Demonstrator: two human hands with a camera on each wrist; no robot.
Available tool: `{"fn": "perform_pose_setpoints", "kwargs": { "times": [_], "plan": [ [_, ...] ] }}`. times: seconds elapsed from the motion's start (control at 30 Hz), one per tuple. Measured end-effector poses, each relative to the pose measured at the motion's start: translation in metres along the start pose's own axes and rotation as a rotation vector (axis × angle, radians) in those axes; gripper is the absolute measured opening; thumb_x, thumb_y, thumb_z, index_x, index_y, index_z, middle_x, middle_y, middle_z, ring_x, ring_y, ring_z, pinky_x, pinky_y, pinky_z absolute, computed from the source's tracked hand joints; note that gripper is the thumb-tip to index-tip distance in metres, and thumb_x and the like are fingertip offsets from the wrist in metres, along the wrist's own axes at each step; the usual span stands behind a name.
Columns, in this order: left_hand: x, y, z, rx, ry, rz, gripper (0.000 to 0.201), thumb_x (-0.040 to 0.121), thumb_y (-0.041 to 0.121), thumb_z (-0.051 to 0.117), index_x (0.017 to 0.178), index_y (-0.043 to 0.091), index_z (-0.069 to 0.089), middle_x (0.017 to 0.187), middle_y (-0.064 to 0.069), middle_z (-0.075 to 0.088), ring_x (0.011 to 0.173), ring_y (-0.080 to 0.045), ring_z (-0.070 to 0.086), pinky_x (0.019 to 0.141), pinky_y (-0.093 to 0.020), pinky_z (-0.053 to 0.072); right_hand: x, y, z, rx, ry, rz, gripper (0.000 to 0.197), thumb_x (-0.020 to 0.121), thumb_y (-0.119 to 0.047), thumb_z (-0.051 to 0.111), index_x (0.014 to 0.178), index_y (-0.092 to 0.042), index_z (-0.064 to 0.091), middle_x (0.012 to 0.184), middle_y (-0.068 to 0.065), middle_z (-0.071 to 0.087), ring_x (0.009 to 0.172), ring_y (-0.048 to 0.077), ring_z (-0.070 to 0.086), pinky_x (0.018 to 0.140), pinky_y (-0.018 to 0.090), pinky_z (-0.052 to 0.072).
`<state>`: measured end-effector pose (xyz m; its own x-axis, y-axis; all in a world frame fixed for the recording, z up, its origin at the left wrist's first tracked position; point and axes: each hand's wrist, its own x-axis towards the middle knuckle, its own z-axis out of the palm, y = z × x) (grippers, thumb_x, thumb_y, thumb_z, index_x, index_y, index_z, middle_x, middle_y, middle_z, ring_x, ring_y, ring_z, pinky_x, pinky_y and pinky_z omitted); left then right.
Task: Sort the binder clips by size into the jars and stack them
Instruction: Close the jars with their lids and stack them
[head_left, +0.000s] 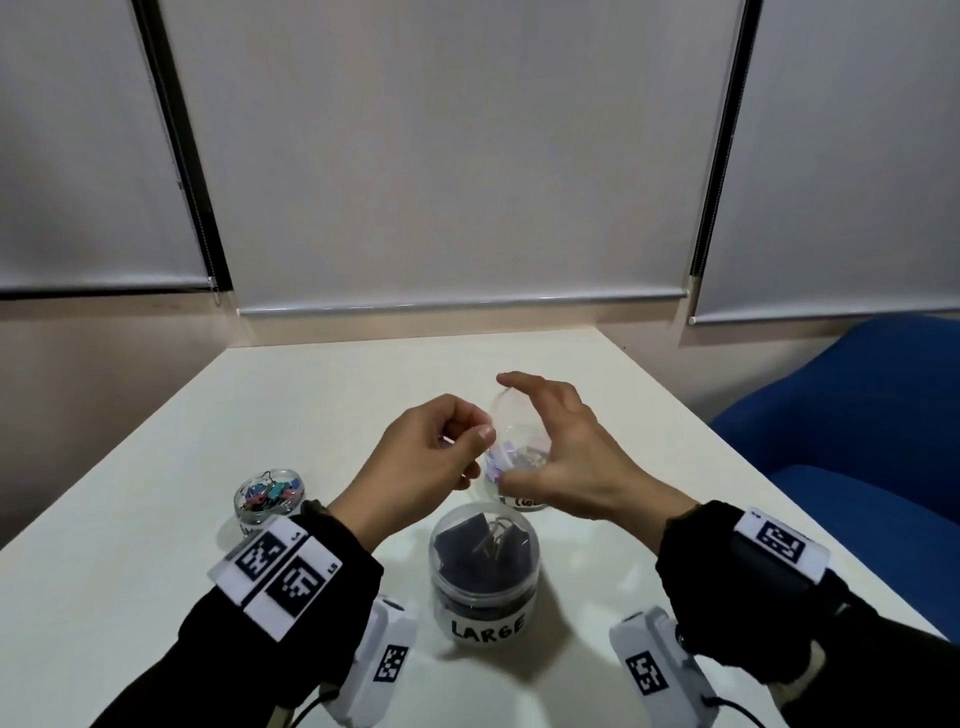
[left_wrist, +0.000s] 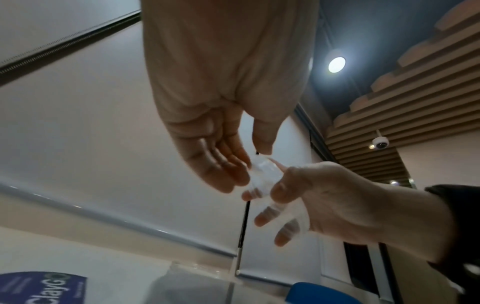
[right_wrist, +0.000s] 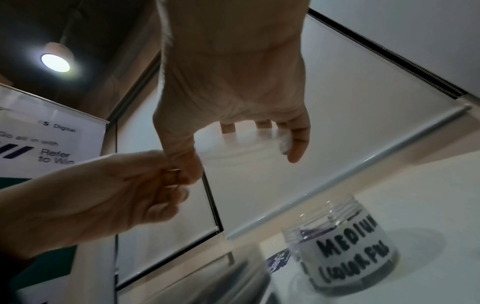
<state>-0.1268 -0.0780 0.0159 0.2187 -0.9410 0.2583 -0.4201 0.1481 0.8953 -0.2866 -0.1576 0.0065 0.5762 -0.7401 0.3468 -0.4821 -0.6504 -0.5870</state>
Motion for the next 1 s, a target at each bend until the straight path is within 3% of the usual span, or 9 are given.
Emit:
{"fn": "perform_pose_setpoints", "kwargs": {
  "times": [0.13,0.3,0.4,0.47,0.57,0.73,0.87,1.0],
  "plan": [
    [-0.005,-0.015,-0.013,0.155,-0.014,0.023,0.009,0.092,0.027,0.061,0.086,0.024,0.068,0.078,0.008,0.066,0.063,-0.006,0.06,0.062,-0.019,0.046,0.027,0.02,-0.005,-0.2,-0.089,0.176,0.082,0.066,-0.048,0.054,0.141,-0.051,0.021,0.147,0.004,0.025,0.129,0.031,0.028,0.099,0.038,0.034],
    [-0.02,-0.033,-0.028,0.268,-0.07,-0.007,0.009,0.089,0.032,0.065,0.081,0.03,0.068,0.077,0.016,0.066,0.066,-0.006,0.06,0.07,-0.023,0.05,0.041,0.038,0.024,-0.317,-0.118,0.25,0.072,0.072,-0.053,0.058,0.138,-0.041,0.031,0.135,0.008,0.034,0.123,0.032,0.034,0.097,0.042,0.041],
    [-0.025,-0.039,-0.032,0.326,-0.076,-0.021,0.008,0.088,0.033,0.065,0.081,0.031,0.067,0.078,0.017,0.066,0.064,-0.003,0.059,0.063,-0.012,0.045,0.051,0.039,0.04,-0.343,-0.101,0.26,0.074,0.073,-0.051,0.06,0.139,-0.041,0.03,0.137,0.009,0.032,0.125,0.032,0.032,0.099,0.044,0.04],
    [-0.028,-0.041,-0.033,0.345,-0.076,-0.036,0.008,0.088,0.035,0.065,0.08,0.031,0.067,0.078,0.019,0.066,0.062,-0.002,0.058,0.06,-0.01,0.043,0.056,0.043,0.047,-0.368,-0.175,0.273,0.077,0.073,-0.052,0.061,0.141,-0.042,0.027,0.141,0.008,0.03,0.128,0.033,0.03,0.1,0.045,0.039],
    [-0.034,-0.044,-0.034,0.348,-0.085,-0.062,0.009,0.087,0.036,0.066,0.08,0.031,0.068,0.08,0.018,0.067,0.059,-0.003,0.056,0.061,-0.015,0.045,0.061,0.049,0.05,-0.401,-0.265,0.289,0.079,0.067,-0.047,0.066,0.136,-0.042,0.029,0.135,0.007,0.033,0.126,0.032,0.031,0.096,0.043,0.043],
    [-0.043,-0.049,-0.035,0.286,-0.034,-0.088,0.008,0.086,0.032,0.068,0.078,0.03,0.068,0.079,0.015,0.067,0.057,-0.006,0.054,0.062,-0.024,0.046,0.058,0.046,0.044,-0.4,-0.285,0.303,0.082,0.059,-0.04,0.07,0.131,-0.043,0.03,0.121,0.006,0.035,0.117,0.031,0.034,0.082,0.038,0.047],
    [-0.05,-0.041,-0.035,0.235,0.049,-0.055,0.006,0.085,0.034,0.068,0.08,0.031,0.067,0.081,0.016,0.067,0.058,-0.008,0.055,0.061,-0.022,0.045,0.041,0.036,0.029,-0.368,-0.148,0.29,0.087,0.061,-0.042,0.072,0.138,-0.043,0.029,0.124,0.009,0.036,0.116,0.034,0.036,0.088,0.039,0.046],
    [-0.054,-0.023,-0.027,-0.011,0.129,-0.093,0.013,0.09,0.035,0.062,0.09,0.022,0.066,0.088,0.002,0.068,0.064,-0.012,0.063,0.069,-0.032,0.054,0.029,-0.002,-0.007,-0.184,-0.054,0.249,0.08,0.062,-0.041,0.079,0.131,-0.046,0.039,0.115,0.007,0.036,0.113,0.033,0.04,0.09,0.036,0.046]
  ]
}}
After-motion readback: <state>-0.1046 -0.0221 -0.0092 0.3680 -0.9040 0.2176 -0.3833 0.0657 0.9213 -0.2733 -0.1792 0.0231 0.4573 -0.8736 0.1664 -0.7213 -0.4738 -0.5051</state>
